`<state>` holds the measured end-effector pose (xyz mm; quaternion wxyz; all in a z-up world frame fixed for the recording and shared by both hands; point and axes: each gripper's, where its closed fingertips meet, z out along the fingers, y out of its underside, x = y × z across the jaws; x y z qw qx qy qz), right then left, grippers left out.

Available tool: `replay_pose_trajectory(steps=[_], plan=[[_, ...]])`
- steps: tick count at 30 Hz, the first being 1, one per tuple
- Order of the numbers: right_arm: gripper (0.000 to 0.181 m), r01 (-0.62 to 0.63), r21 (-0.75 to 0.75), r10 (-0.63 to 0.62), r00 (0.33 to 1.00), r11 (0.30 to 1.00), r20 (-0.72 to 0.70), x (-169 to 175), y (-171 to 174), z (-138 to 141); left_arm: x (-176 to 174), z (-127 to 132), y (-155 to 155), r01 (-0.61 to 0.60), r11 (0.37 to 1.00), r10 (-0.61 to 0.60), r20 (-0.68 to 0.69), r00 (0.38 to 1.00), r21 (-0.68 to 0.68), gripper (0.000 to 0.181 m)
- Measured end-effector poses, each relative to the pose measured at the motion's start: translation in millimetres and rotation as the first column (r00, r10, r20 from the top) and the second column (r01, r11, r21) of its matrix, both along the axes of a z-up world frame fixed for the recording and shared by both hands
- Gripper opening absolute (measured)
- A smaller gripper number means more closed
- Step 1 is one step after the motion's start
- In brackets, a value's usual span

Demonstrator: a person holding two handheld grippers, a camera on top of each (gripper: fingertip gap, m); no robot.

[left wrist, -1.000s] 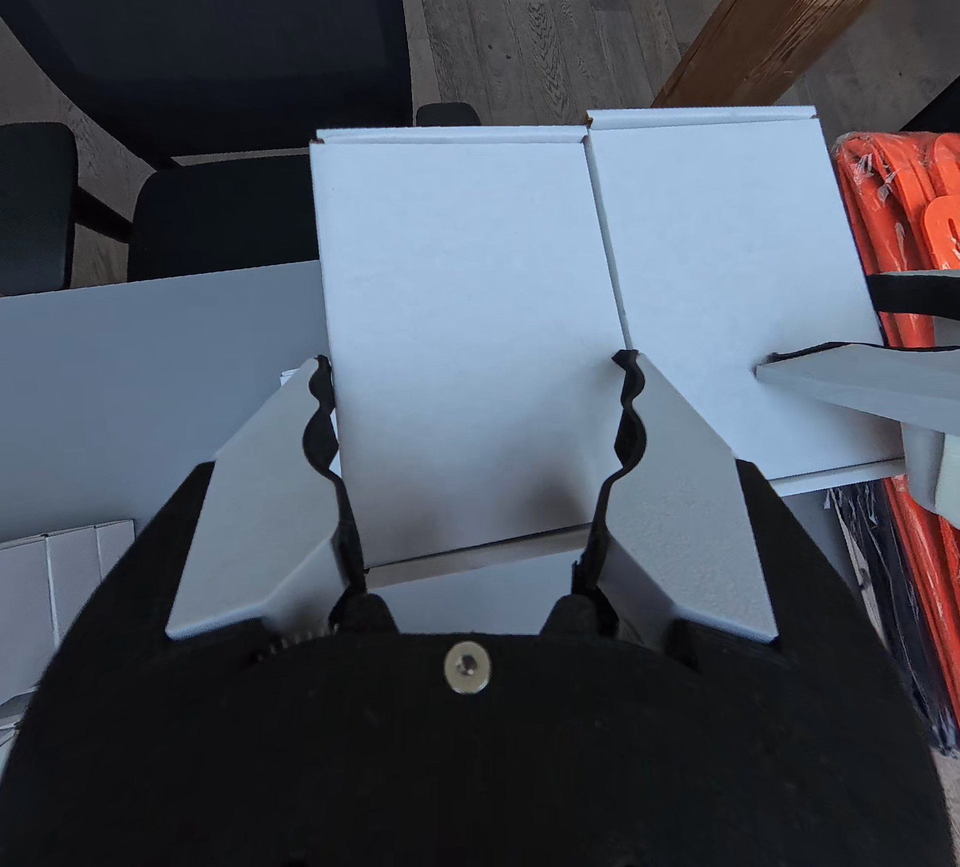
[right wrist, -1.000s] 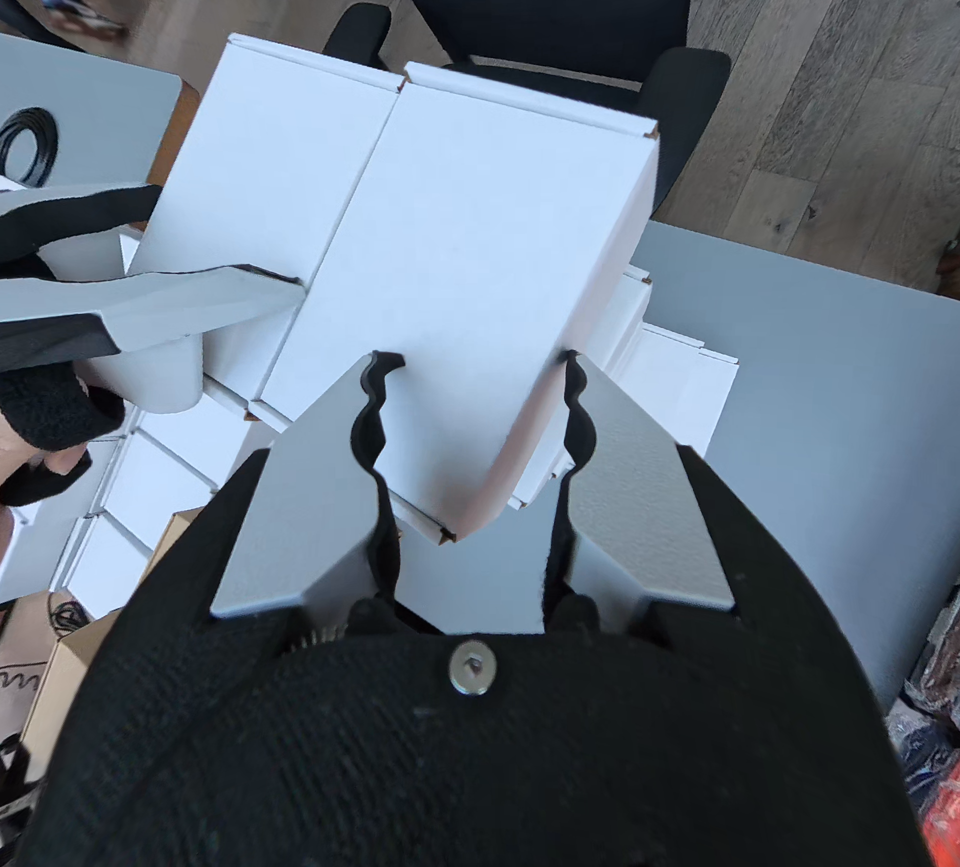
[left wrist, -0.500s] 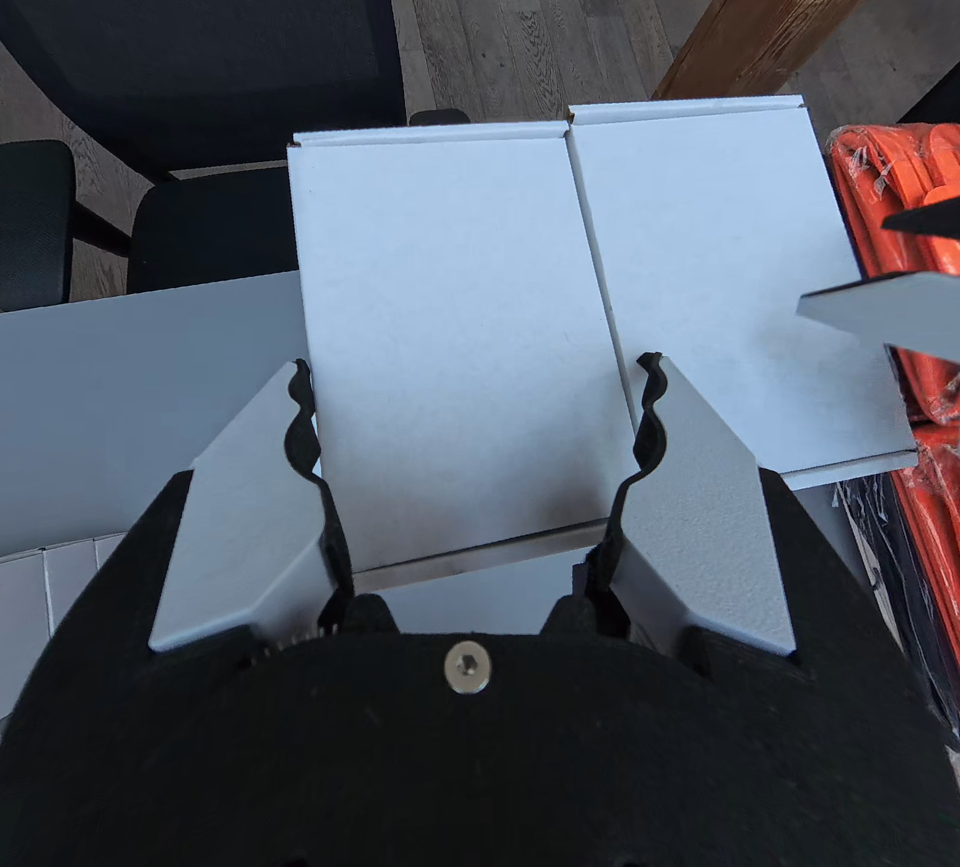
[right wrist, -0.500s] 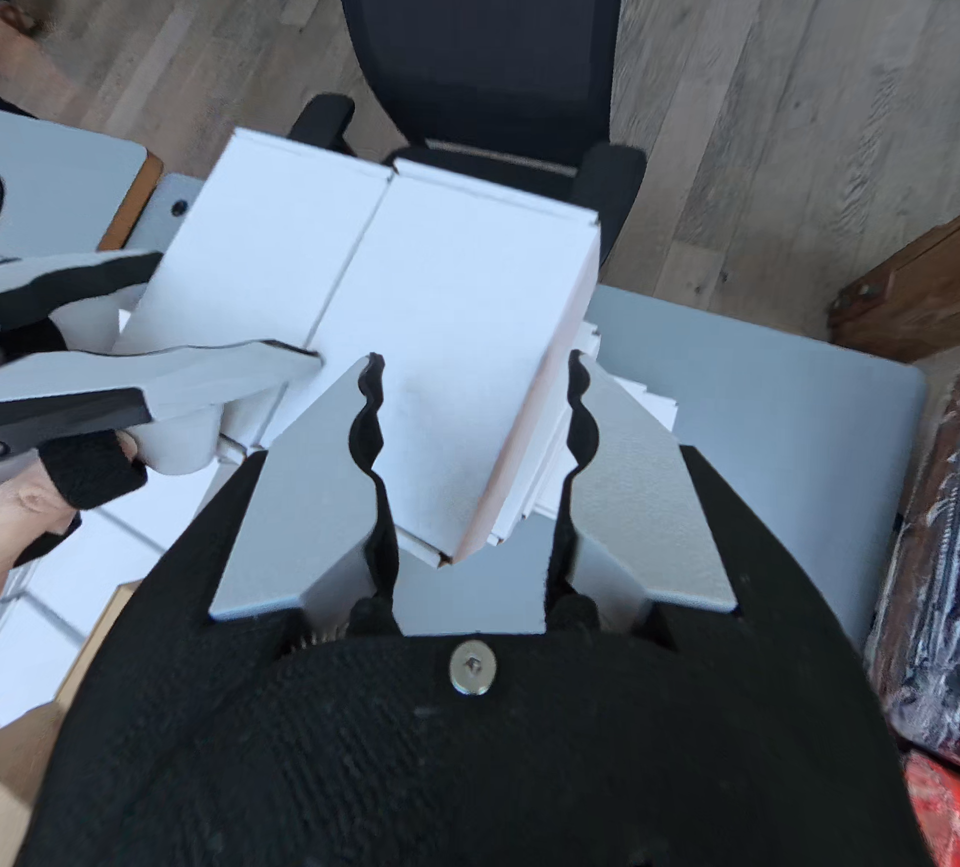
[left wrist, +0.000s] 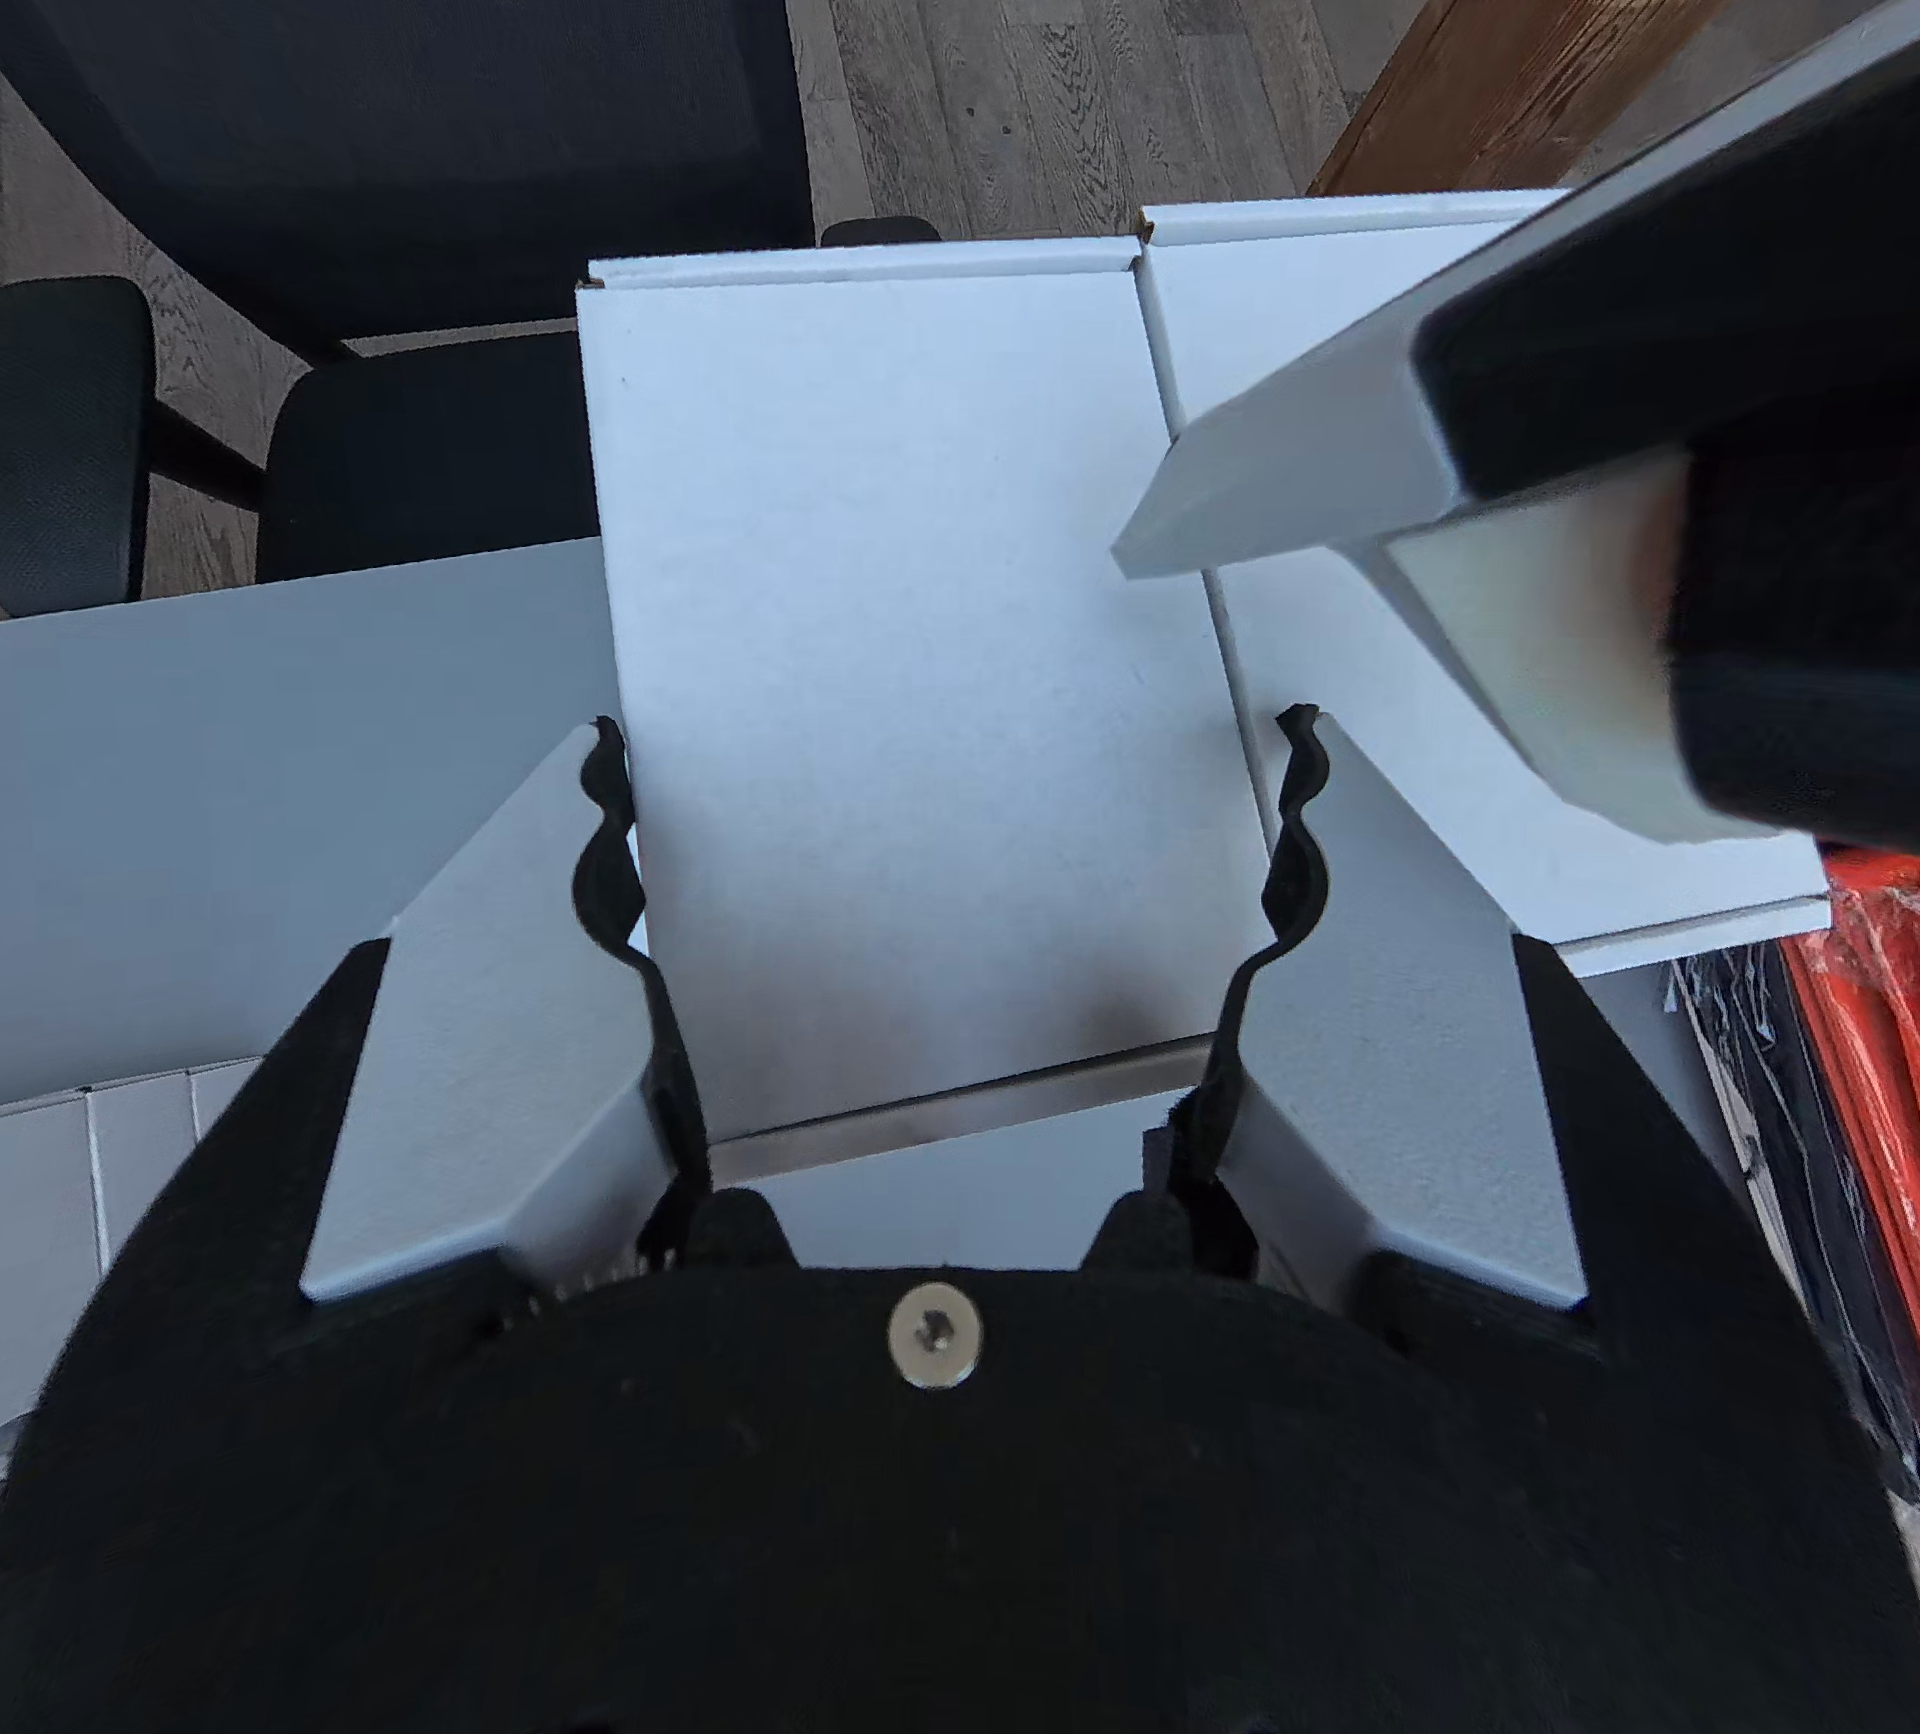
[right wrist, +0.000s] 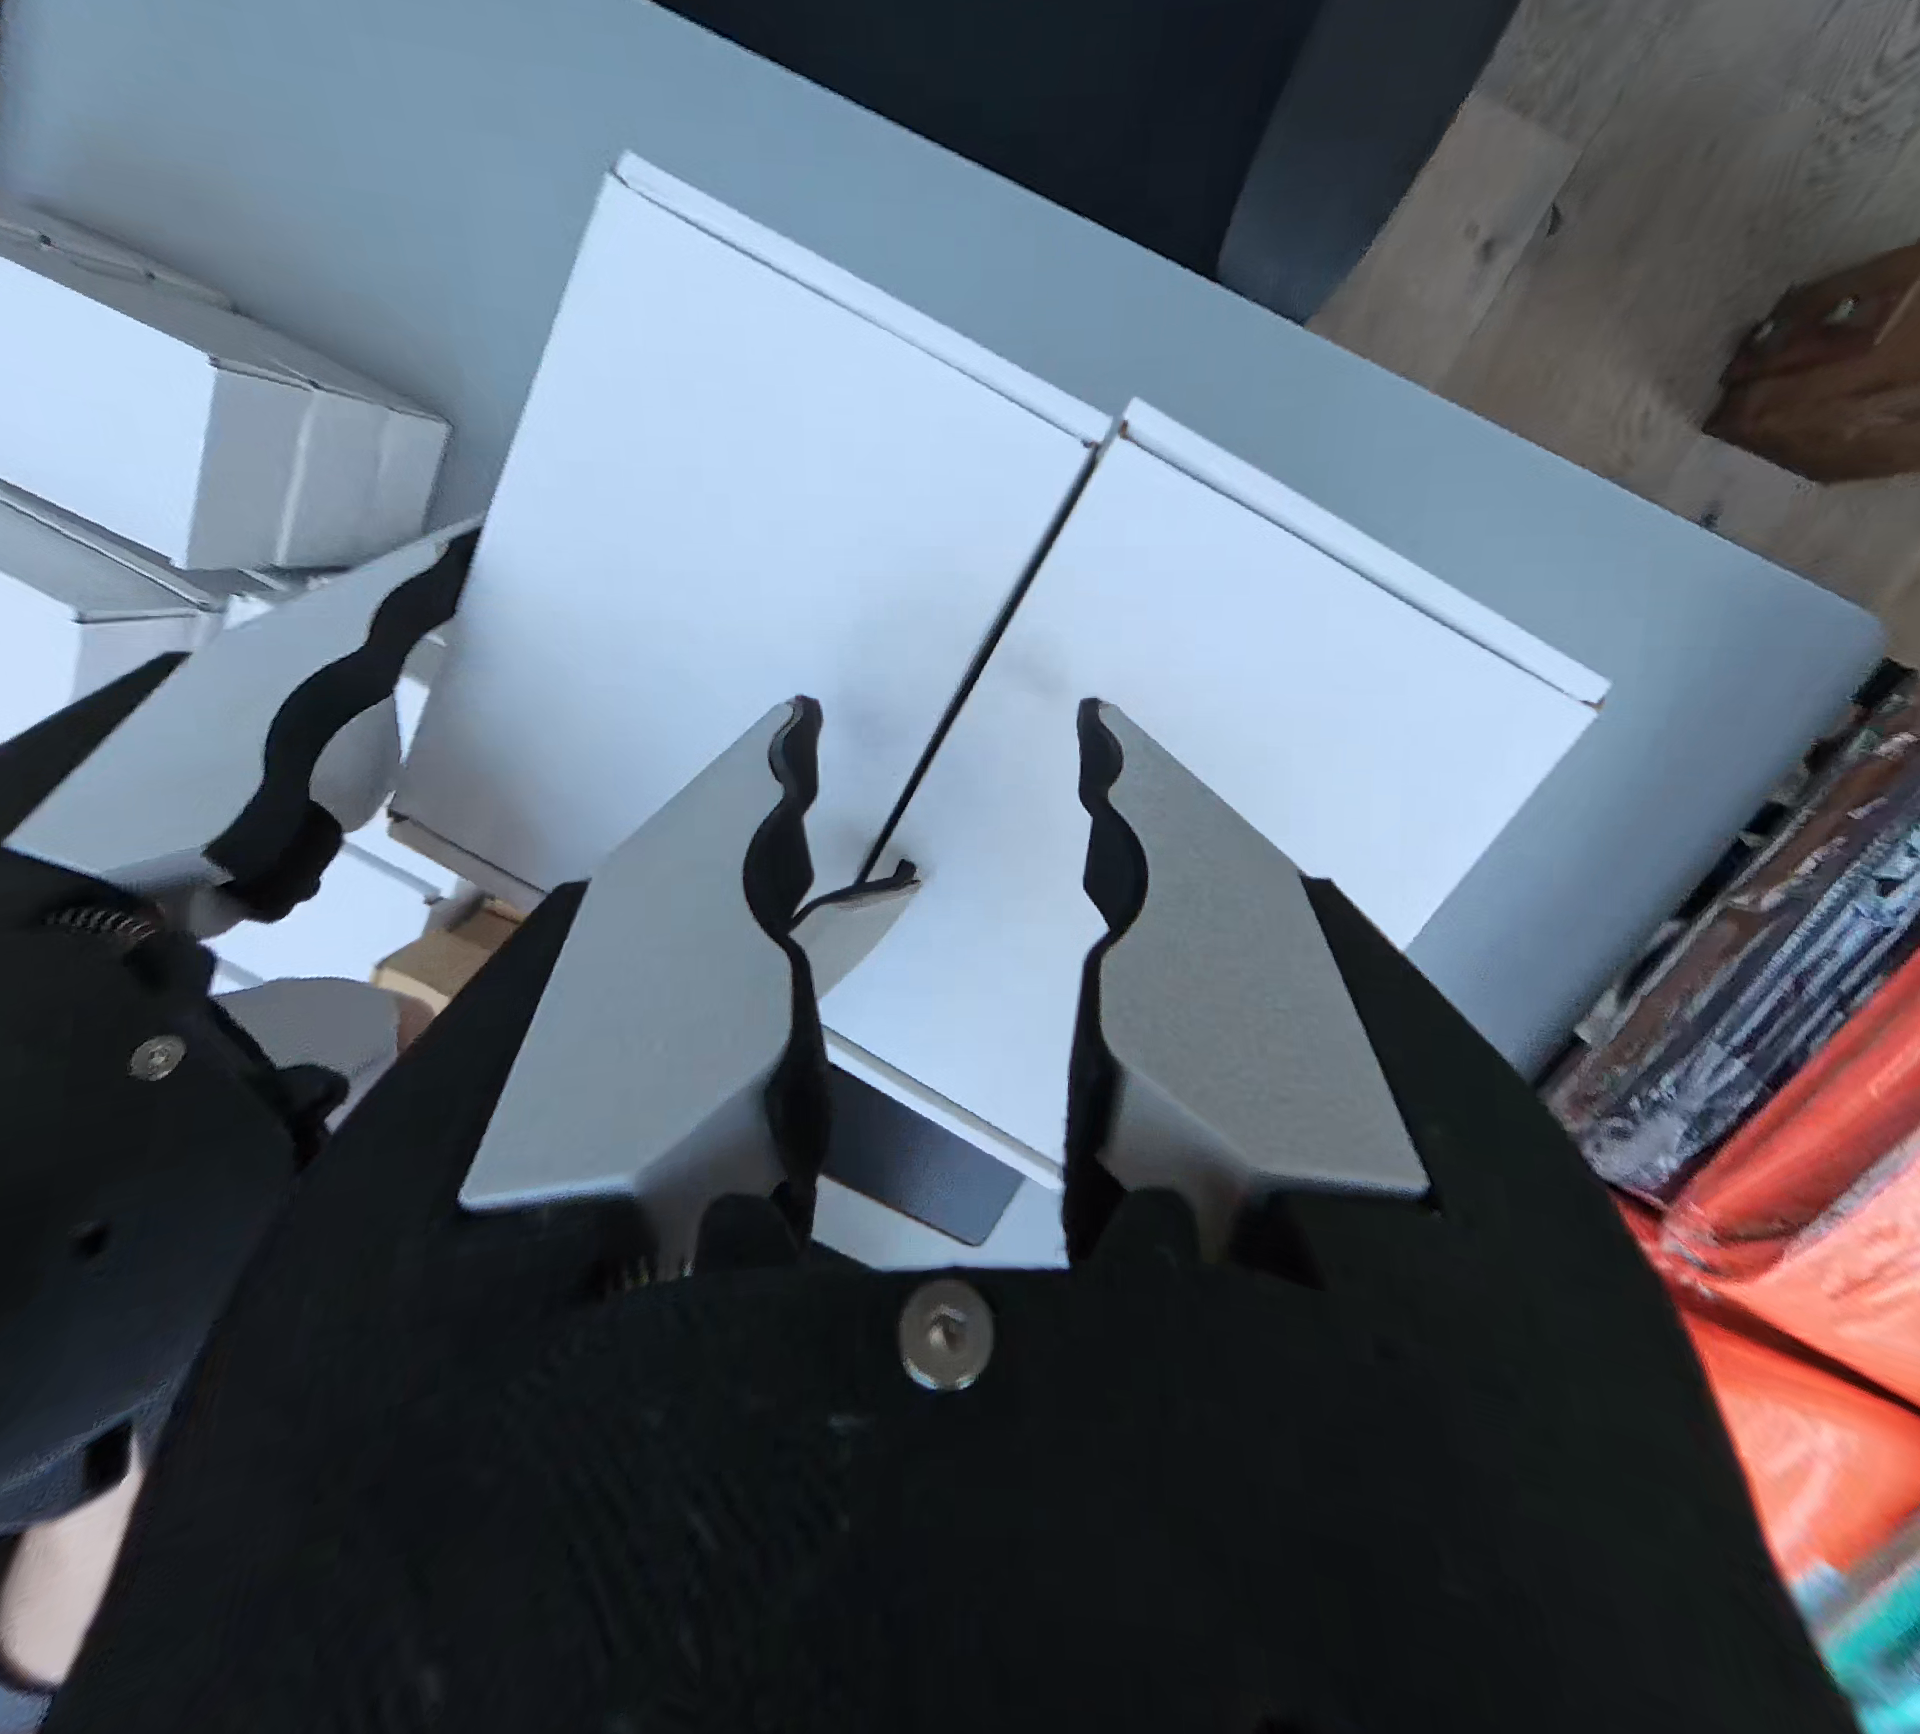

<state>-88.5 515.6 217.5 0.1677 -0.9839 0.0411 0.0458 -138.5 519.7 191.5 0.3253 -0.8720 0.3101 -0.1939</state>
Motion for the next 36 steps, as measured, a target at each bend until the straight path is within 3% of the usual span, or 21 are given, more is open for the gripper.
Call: replay_pose_trajectory(steps=[2, 4, 9, 14, 16, 18, 22, 25, 28, 29, 31, 33, 36], plan=[[0.052, -0.011, -0.076, 0.013, 1.000, 0.997, 0.026, -4.4, -4.6, -11.9, -0.6, -0.6, 0.3, -0.004, 1.000, 0.004, 0.005, 1.000, -0.006, 0.123], [0.042, -0.001, -0.075, 0.008, 0.995, 0.997, 0.097, 0.4, -1.9, -13.5, -1.9, -1.0, 1.5, -0.011, 1.000, 0.011, 0.014, 1.000, -0.008, 0.121], [0.041, -0.002, -0.066, 0.011, 0.991, 0.998, 0.133, -1.5, 0.2, -14.0, -10.2, 0.1, -2.7, 0.008, 1.000, -0.007, 0.052, 0.999, -0.019, 0.116], [0.041, 0.000, -0.057, 0.008, 0.990, 0.998, 0.139, -1.5, 0.0, -13.9, -52.4, 17.3, -21.6, 0.035, 0.999, -0.038, 0.177, 0.984, 0.017, 0.109], [0.041, -0.002, -0.051, 0.010, 0.990, 0.999, 0.144, -2.0, 0.3, -13.8, -81.0, 28.1, -40.2, 0.067, 0.997, -0.078, 0.267, 0.961, 0.048, 0.103], [0.042, -0.006, -0.046, 0.013, 0.989, 0.999, 0.149, -2.0, -0.1, -13.7, -122.6, 20.0, -62.5, 0.103, 0.991, -0.122, 0.278, 0.953, 0.081, 0.104], [0.042, 0.001, -0.027, 0.002, 0.991, 1.000, 0.135, -0.4, -1.0, -13.8, -247.1, -33.4, -73.0, 0.112, 0.986, -0.121, 0.069, 0.990, 0.126, 0.112], [0.042, 0.000, -0.029, 0.004, 0.990, 1.000, 0.140, -0.9, -1.8, -13.5, -327.5, -56.8, -61.8, 0.246, 0.964, -0.241, -0.060, 0.969, 0.100, 0.111], [0.042, 0.001, -0.018, 0.001, 0.988, 1.000, 0.152, -2.2, -0.6, -13.5, -387.6, -69.3, -35.2, 0.445, 0.895, -0.413, -0.335, 0.847, 0.022, 0.121], [0.042, 0.006, -0.016, -0.004, 0.988, 1.000, 0.153, -2.7, -0.2, -13.4, -403.7, -73.6, -24.0, 0.501, 0.865, -0.452, -0.443, 0.774, -0.008, 0.123], [0.042, 0.011, -0.015, -0.008, 0.988, 1.000, 0.156, -3.1, 0.2, -13.3, -433.8, -86.5, -2.5, 0.583, 0.808, -0.501, -0.616, 0.607, -0.083, 0.108], [0.042, 0.017, -0.017, -0.014, 0.988, 1.000, 0.153, -2.9, 0.2, -13.4, -452.5, -105.7, 5.9, 0.612, 0.766, -0.567, -0.654, 0.501, -0.196, 0.114], [0.042, 0.037, -0.020, -0.034, 0.990, 0.999, 0.140, -2.1, -0.2, -13.5, -464.9, -127.6, 9.0, 0.666, 0.684, -0.661, -0.639, 0.394, -0.297, 0.120]])
